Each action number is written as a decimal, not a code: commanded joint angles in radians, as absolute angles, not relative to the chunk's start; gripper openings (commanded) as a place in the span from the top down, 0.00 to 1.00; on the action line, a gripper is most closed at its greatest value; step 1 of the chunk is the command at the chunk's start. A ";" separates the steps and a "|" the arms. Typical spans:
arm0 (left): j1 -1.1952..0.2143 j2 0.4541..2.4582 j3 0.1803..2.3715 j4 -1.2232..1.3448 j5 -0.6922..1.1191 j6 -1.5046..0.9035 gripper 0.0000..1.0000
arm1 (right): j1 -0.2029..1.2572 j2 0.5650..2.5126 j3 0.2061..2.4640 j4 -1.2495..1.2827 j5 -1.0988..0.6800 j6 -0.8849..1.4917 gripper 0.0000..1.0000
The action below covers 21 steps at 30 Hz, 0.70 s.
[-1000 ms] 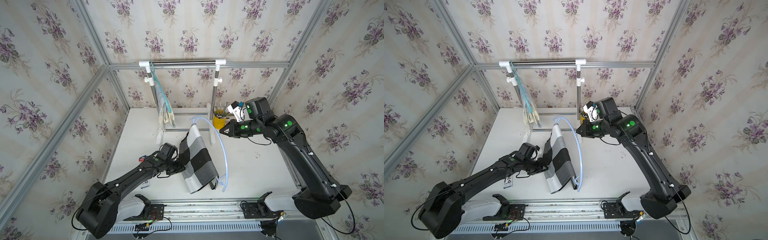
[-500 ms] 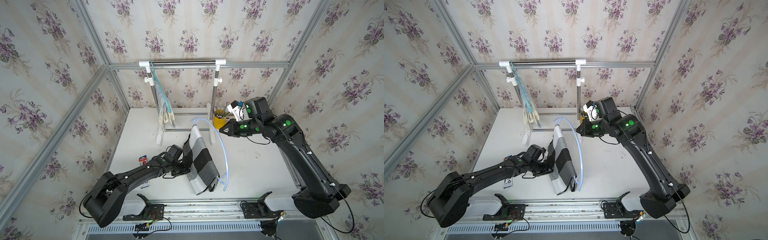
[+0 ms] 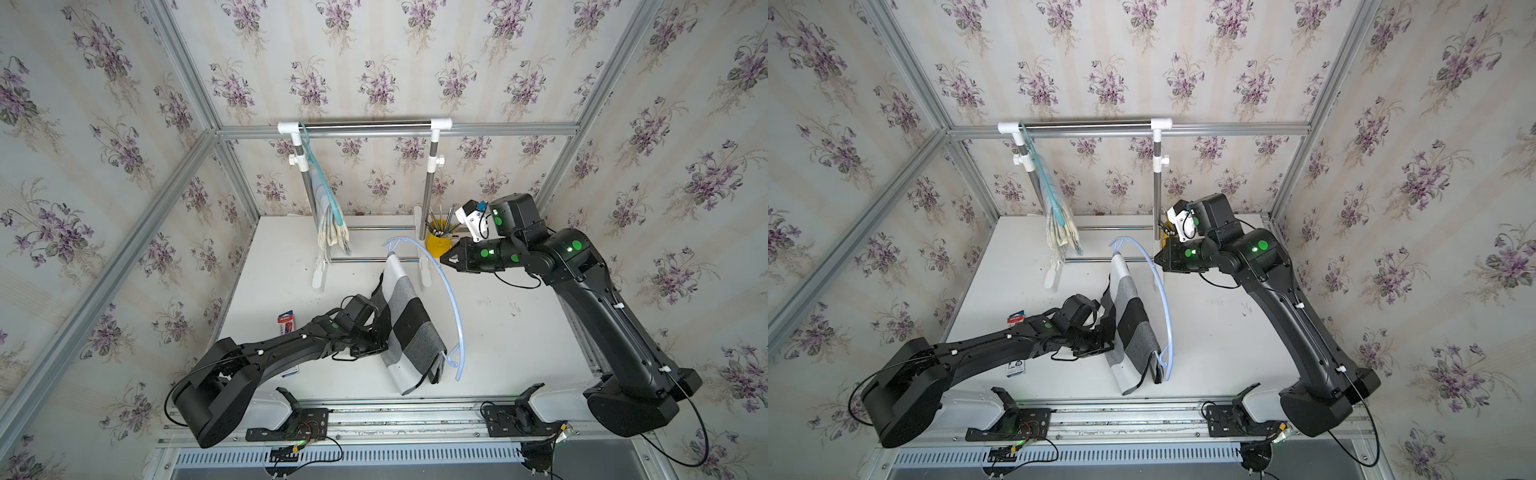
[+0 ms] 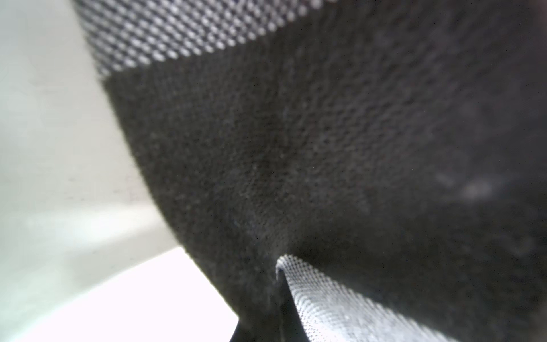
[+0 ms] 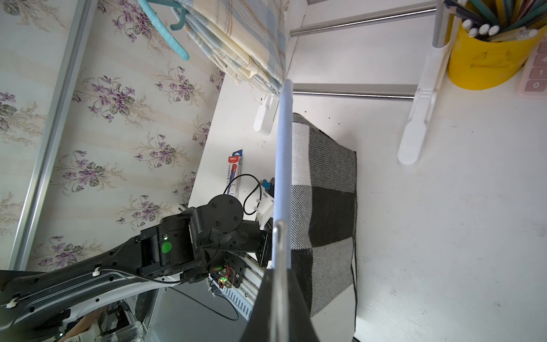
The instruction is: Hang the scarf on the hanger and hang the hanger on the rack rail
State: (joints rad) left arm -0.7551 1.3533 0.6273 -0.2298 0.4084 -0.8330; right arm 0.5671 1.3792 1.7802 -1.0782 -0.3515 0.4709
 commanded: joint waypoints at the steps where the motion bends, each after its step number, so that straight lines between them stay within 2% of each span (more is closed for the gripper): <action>1: -0.765 1.324 0.631 -0.252 0.390 -0.838 0.83 | 0.566 1.366 1.781 -0.984 -0.313 0.453 1.00; 3: -0.767 1.283 0.657 -0.314 0.369 -0.823 0.61 | 0.563 1.362 1.773 -0.981 -0.306 0.449 1.00; 4: -0.767 1.259 0.678 -0.368 0.338 -0.810 0.53 | 0.562 1.361 1.769 -0.980 -0.307 0.448 1.00; 7: -0.765 1.178 0.779 -0.571 0.211 -0.762 0.39 | 0.562 1.358 1.754 -0.971 -0.309 0.449 1.00; 12: -0.764 1.034 0.991 -0.851 0.011 -0.691 0.29 | 0.561 1.344 1.721 -0.940 -0.299 0.462 1.00; 17: -0.815 0.997 1.148 -0.698 0.115 -0.651 0.31 | 0.562 1.332 1.665 -0.861 -0.306 0.503 1.00; 21: -0.996 1.153 1.320 -0.592 0.097 -0.620 0.31 | 0.563 1.329 1.638 -0.820 -0.312 0.521 1.00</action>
State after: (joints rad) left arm -0.9295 1.0859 1.2564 -0.6819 0.0959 -0.6674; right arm 0.5617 1.3373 1.6390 -0.9501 -0.2855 0.4946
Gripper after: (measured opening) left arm 0.690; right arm 0.077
